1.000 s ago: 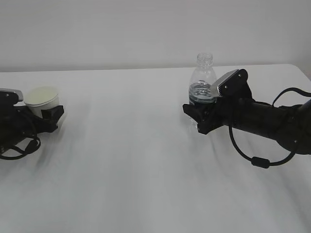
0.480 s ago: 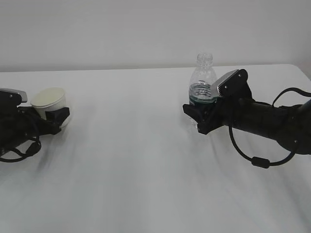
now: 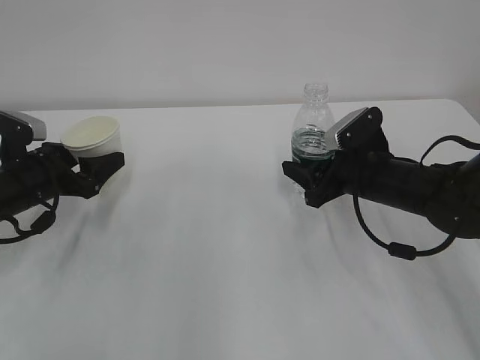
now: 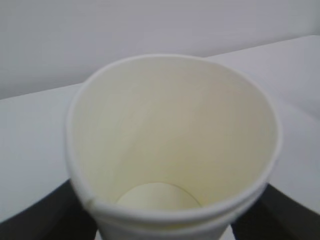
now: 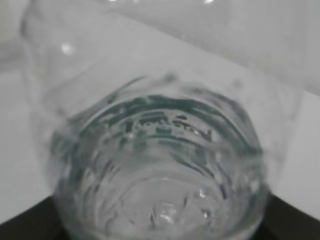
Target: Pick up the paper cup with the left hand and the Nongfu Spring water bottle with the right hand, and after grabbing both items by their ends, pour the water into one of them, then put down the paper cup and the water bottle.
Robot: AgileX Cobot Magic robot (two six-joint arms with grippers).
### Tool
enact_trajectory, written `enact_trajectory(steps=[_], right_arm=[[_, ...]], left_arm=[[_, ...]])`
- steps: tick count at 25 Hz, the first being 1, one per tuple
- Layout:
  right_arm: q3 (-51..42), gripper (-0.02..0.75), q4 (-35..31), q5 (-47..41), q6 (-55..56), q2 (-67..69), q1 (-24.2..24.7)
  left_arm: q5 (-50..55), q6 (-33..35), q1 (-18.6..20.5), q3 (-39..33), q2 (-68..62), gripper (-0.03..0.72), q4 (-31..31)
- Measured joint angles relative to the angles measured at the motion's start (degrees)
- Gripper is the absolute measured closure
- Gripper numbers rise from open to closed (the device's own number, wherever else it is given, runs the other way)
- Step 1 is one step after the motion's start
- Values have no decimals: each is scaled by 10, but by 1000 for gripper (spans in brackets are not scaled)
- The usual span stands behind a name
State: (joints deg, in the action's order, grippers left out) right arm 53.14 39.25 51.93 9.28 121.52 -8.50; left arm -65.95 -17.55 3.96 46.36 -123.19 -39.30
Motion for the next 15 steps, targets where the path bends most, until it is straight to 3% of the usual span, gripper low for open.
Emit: enact_trajectory(steps=[15], right_arm=[[0, 271, 49, 0, 0, 0, 0]], left_arm=[[0, -95, 0, 0, 16, 171, -235]])
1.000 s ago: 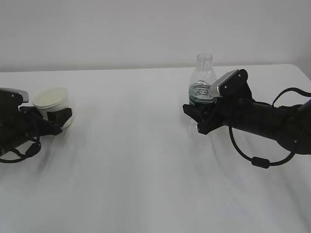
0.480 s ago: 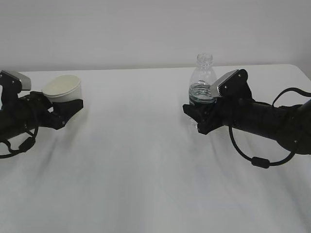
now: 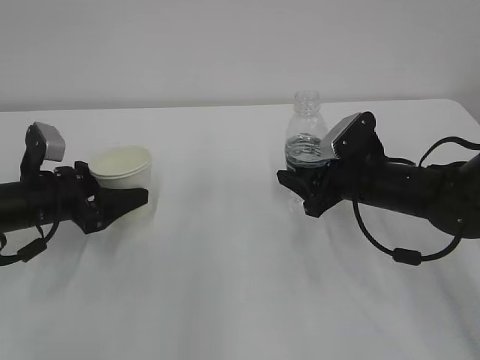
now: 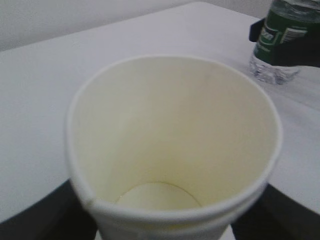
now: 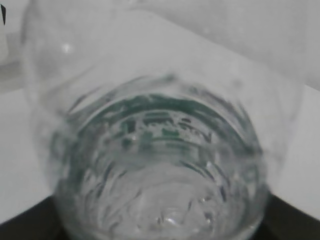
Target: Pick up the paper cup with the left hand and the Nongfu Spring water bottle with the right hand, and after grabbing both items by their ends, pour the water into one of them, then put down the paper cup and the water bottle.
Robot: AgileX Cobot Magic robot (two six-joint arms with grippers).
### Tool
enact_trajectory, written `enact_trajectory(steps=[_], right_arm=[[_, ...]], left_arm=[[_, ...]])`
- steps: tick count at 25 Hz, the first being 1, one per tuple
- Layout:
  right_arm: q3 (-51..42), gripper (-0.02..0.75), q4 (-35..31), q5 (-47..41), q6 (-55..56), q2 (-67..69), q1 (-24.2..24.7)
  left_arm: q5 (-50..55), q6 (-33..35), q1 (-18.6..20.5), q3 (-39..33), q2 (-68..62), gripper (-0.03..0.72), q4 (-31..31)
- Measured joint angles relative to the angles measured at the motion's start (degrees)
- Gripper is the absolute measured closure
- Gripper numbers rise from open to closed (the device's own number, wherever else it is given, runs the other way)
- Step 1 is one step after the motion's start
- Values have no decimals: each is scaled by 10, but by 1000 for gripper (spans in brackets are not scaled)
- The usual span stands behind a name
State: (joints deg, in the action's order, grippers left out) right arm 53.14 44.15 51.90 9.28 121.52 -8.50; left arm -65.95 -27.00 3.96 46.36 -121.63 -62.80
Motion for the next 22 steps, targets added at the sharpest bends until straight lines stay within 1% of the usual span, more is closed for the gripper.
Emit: enact_trajectory(steps=[2, 5, 7, 10, 13, 22], right_arm=[[0, 270, 11, 1, 0, 0, 0], [0, 271, 27, 9, 1, 0, 0], [0, 271, 34, 16, 1, 0, 0], [0, 271, 52, 23, 4, 0, 0], [0, 271, 67, 30, 10, 0, 0], [0, 271, 104, 37, 17, 0, 0]], left_arm=[[0, -8, 0, 0, 1, 171, -34], [0, -12, -5, 0, 2, 171, -63], [0, -14, -18, 0, 2, 171, -69], [0, -15, -49, 0, 2, 171, -71], [0, -15, -85, 0, 2, 171, -61], [0, -10, -193, 0, 2, 172, 18]])
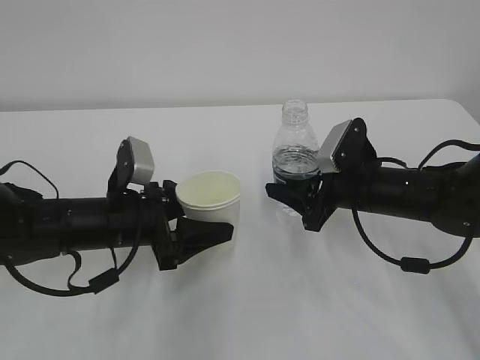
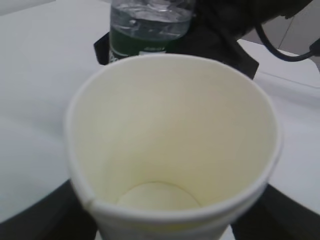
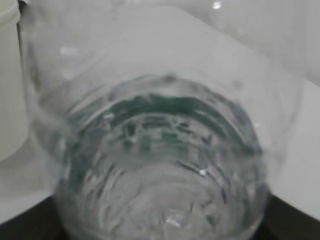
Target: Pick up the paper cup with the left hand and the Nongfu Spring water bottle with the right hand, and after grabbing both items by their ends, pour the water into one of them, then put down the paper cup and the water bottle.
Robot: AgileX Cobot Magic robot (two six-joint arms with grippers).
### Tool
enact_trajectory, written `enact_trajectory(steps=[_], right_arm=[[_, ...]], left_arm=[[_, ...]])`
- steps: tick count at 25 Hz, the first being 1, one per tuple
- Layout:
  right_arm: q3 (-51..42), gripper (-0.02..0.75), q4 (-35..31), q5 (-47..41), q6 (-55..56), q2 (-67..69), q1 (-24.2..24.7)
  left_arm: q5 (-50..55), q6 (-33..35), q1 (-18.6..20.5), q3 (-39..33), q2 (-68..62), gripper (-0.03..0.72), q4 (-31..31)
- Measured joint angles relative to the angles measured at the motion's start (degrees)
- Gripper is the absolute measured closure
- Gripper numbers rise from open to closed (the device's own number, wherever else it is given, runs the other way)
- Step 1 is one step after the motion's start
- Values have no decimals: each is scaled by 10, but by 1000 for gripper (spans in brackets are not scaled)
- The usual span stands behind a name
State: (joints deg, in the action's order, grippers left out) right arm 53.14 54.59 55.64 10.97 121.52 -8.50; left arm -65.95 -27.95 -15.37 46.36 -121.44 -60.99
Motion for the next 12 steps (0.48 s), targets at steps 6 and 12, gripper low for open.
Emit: enact_trajectory(steps=[6, 12], right_arm=[[0, 271, 2, 26, -3, 0, 0], [0, 271, 5, 39, -19, -1, 0]], left_arm=[[0, 7, -53, 2, 0, 172, 28], [0, 13, -84, 2, 0, 172, 38]])
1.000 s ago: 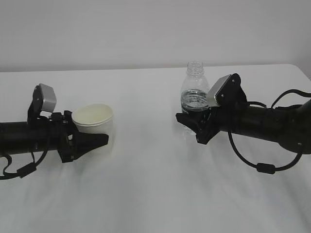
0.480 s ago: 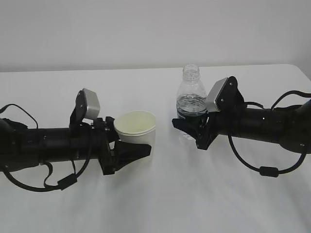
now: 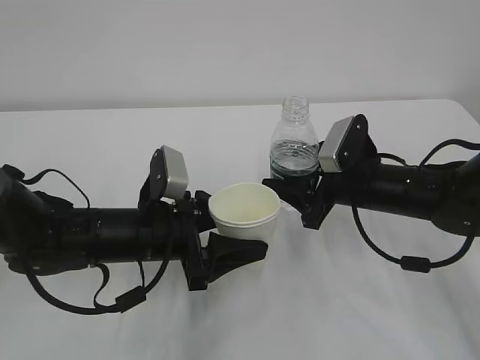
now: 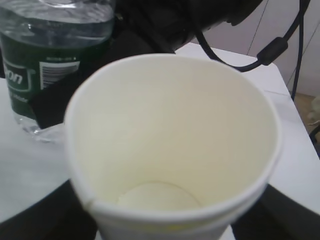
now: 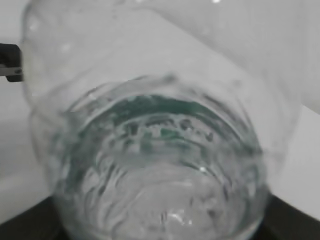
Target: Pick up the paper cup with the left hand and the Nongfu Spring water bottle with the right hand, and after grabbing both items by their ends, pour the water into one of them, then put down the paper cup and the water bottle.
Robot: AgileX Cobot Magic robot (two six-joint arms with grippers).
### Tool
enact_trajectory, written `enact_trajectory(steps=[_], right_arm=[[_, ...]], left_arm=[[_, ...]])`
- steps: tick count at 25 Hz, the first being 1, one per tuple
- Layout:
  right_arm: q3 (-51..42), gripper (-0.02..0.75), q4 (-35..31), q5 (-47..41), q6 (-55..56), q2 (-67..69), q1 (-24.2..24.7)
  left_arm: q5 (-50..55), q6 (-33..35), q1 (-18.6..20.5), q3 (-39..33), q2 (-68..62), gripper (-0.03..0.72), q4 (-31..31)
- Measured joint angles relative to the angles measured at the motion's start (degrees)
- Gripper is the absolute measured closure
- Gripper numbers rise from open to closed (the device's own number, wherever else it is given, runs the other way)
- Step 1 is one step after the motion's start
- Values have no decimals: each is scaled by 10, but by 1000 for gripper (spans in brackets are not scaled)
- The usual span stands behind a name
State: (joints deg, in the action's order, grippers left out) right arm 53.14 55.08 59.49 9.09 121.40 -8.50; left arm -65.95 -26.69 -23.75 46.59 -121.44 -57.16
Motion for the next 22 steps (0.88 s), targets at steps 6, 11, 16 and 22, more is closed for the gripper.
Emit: enact_trajectory(steps=[6, 11, 16, 22], right_arm=[[0, 271, 2, 1, -21, -32, 0], [0, 271, 2, 3, -54, -40, 0], [0, 271, 2, 3, -91, -40, 0], [0, 271, 2, 5, -146, -40, 0]], left_arm=[[0, 0, -18, 0, 0, 172, 2], [0, 0, -48, 1, 0, 172, 16], [0, 1, -65, 1, 0, 172, 25], [0, 22, -69, 1, 0, 172, 53]])
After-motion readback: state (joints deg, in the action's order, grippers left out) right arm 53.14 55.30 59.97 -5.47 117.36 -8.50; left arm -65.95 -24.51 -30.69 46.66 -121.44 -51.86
